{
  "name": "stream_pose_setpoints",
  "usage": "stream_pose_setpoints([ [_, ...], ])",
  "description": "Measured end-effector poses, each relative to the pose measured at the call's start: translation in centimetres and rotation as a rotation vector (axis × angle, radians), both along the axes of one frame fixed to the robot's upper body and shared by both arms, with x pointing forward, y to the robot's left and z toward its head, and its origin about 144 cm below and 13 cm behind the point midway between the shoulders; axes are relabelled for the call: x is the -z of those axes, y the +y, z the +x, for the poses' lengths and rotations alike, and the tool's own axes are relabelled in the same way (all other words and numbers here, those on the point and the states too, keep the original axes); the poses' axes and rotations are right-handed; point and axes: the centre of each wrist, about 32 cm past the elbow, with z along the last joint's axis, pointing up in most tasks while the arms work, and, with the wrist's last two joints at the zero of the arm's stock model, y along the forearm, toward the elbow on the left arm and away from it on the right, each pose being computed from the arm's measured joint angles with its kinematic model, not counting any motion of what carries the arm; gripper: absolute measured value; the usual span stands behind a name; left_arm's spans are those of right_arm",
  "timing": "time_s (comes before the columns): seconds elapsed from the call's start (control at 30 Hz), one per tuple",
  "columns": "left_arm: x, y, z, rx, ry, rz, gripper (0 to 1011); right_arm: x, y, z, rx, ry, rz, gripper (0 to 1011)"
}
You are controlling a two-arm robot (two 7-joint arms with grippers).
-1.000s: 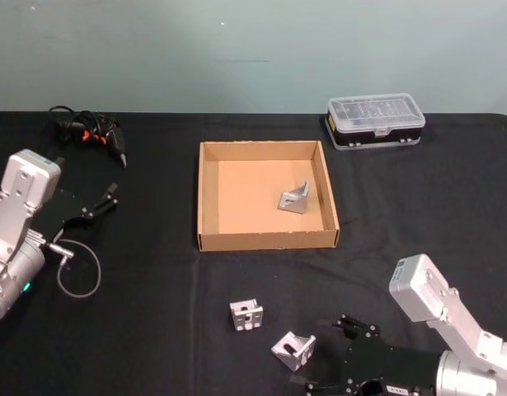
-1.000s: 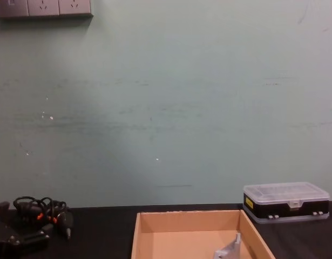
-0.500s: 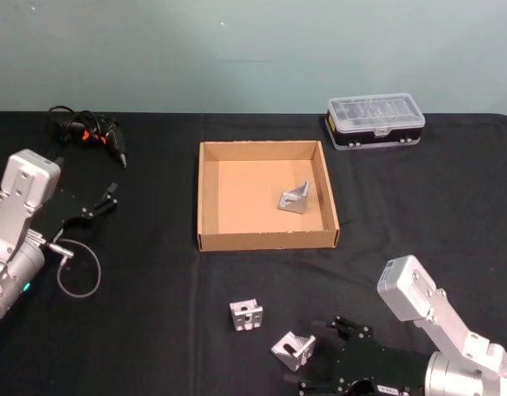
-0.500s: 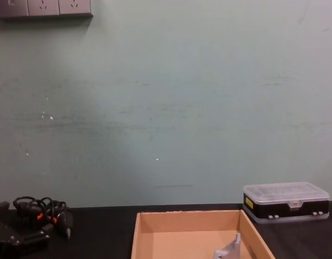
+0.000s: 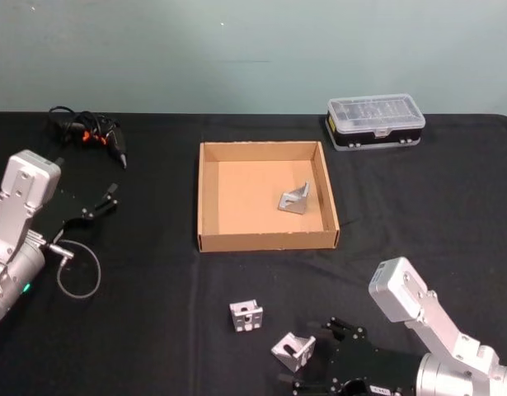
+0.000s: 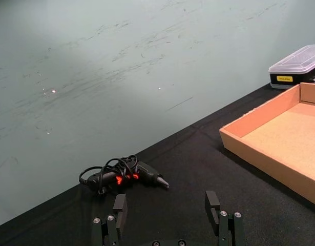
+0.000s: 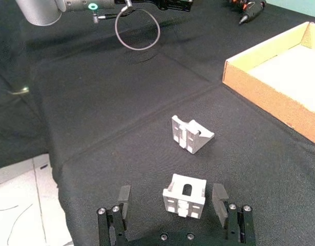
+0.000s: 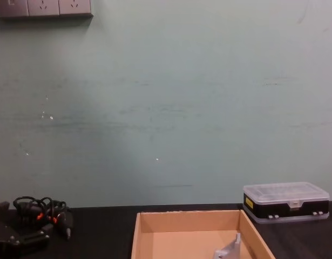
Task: Use one hand to pick up the angle iron from the table and place it into the box.
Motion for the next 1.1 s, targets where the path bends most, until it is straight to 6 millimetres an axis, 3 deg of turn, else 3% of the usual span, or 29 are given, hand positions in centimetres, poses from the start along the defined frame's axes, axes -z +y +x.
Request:
stream_pose_setpoints([
  [0.27, 0.0, 0.0, 0.0, 0.0, 0.0, 0.0, 1000, 0.44, 0.1, 0.16, 0.016, 0.002, -0.006, 1000],
  [0.5, 0.0, 0.0, 0.0, 0.0, 0.0, 0.0, 1000, 0.6, 0.18, 0.21, 0.026, 0.002, -0.007, 853],
  [0.9, 0.0, 0.0, 0.0, 0.0, 0.0, 0.0, 1000, 0.8, 0.14, 0.23, 0.03, 0.002, 0.0, 490],
  [1.1, 0.0, 0.0, 0.0, 0.0, 0.0, 0.0, 1000, 0.88, 0.12, 0.23, 0.032, 0.004, 0.005, 484],
])
